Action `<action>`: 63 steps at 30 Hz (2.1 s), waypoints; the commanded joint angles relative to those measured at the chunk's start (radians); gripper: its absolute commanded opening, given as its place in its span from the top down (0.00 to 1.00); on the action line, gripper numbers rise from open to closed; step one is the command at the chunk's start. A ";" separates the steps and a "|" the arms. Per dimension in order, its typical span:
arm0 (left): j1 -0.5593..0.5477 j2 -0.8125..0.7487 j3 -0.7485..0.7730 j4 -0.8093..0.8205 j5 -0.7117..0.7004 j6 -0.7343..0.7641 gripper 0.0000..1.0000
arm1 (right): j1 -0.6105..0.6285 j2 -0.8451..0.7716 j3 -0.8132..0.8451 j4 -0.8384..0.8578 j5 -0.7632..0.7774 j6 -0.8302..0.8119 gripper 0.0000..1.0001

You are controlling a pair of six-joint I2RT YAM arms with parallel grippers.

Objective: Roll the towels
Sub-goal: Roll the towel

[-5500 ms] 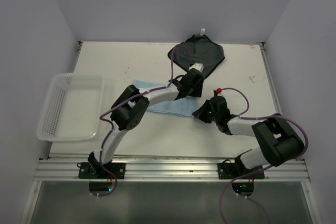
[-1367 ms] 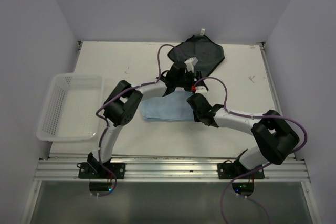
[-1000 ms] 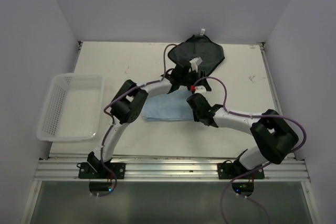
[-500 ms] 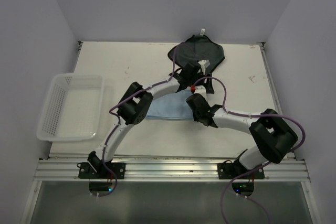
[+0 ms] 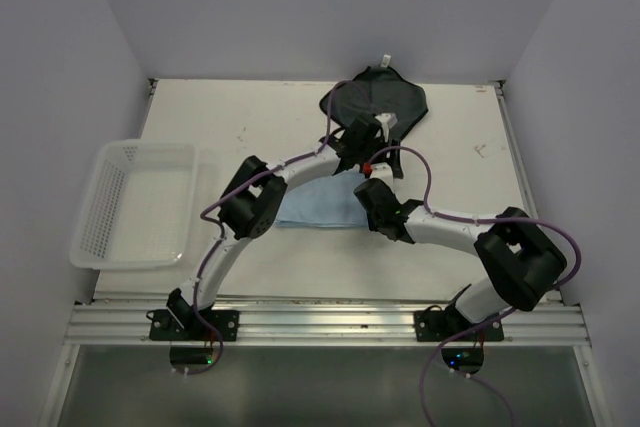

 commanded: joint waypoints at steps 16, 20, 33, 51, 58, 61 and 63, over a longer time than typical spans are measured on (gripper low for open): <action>-0.033 0.125 0.142 -0.135 -0.027 0.088 0.52 | -0.001 0.062 -0.005 -0.041 0.000 0.023 1.00; -0.047 0.146 0.163 -0.190 -0.102 0.121 0.57 | -0.002 0.063 -0.002 -0.044 0.000 0.023 1.00; -0.058 0.108 0.108 -0.195 -0.175 0.151 0.77 | -0.002 0.060 -0.005 -0.044 0.006 0.026 1.00; -0.015 -0.047 -0.019 0.028 -0.120 0.069 0.95 | -0.002 0.021 -0.003 -0.088 0.024 0.040 1.00; -0.001 -0.116 -0.088 0.155 -0.095 0.008 0.95 | -0.001 -0.012 0.018 -0.144 0.024 0.029 1.00; 0.014 -0.142 -0.157 0.213 -0.077 -0.027 0.95 | -0.002 -0.012 0.032 -0.177 0.027 0.028 1.00; 0.025 -0.154 -0.180 0.267 -0.067 -0.040 0.95 | -0.002 -0.015 0.040 -0.203 0.036 0.032 1.00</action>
